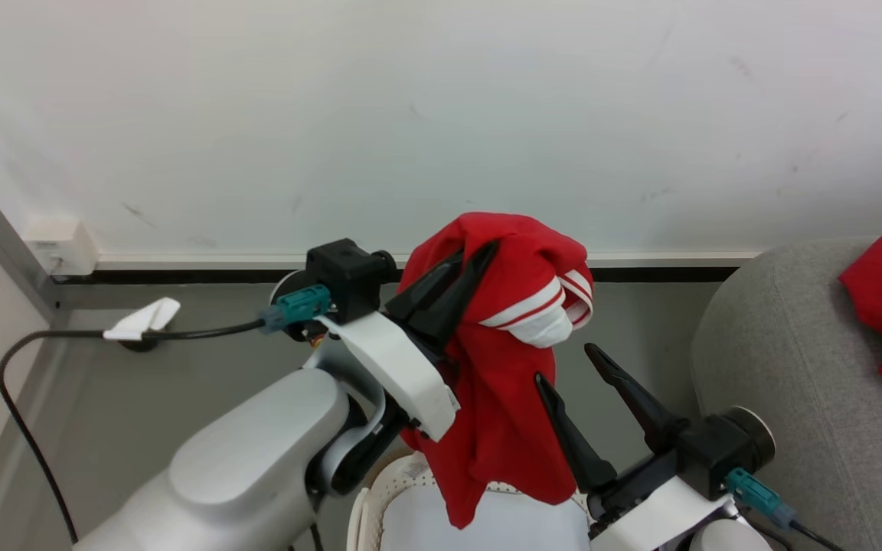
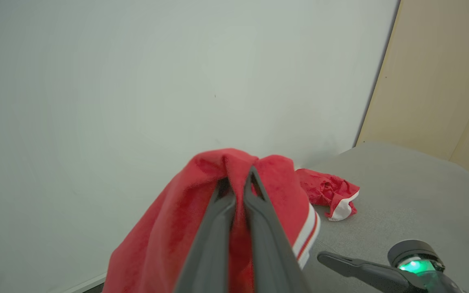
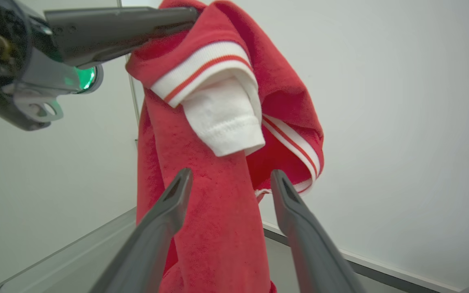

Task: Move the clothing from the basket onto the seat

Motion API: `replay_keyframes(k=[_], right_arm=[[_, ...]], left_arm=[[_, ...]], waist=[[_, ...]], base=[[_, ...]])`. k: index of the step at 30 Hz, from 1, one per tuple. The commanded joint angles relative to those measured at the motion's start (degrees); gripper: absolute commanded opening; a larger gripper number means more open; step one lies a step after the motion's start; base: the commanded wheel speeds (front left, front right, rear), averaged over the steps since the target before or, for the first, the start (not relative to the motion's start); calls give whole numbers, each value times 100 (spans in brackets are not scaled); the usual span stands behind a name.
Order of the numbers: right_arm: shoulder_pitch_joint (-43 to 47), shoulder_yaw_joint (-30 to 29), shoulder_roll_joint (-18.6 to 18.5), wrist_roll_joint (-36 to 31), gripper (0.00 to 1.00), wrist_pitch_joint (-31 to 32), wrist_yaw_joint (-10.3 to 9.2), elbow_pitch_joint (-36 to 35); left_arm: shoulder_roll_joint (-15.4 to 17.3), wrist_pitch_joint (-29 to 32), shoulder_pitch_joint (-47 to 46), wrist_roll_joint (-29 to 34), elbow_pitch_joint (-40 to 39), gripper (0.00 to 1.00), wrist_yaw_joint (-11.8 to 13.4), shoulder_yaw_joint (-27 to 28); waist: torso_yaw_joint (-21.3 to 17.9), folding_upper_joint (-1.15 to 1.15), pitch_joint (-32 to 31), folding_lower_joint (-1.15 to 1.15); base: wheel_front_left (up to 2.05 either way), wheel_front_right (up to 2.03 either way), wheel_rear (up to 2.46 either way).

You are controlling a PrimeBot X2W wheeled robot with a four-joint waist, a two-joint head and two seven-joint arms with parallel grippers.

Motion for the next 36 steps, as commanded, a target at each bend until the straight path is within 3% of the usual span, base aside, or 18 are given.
replay_keyframes(k=[1,15,25,26,27,28,36], right_arm=[[-177,85,-50,80,100,65,-13,47],[-1008,1194,-552,990,100,907,-13,822],[-1424,1820,-422,1559,100,643,-13,1713],[-1492,1922,-359,1616,11,539,-13,1924],[-1492,1922,-359,1616,11,539,-13,1924],[-1541,2002,-310,1715,0,412,-13,2079],[-1599,1963,-310,1927,0,39,-13,2389]], left_arm=[[-52,-27,81,53,28,0,-43,-46],[-487,72,109,128,90,0,-242,-483],[-638,126,100,110,48,0,-267,-610],[-625,124,112,93,44,0,-253,-610],[-625,124,112,93,44,0,-253,-610],[-596,125,136,64,58,0,-234,-596],[-489,68,236,9,123,0,-192,-551]], waist=[[65,0,-8,0],[658,0,-180,0],[906,0,-243,0],[927,0,-251,0],[927,0,-251,0],[934,0,-251,0],[853,0,-240,0]], base=[[0,0,0],[0,0,0],[0,0,0],[0,0,0],[0,0,0],[0,0,0],[0,0,0]])
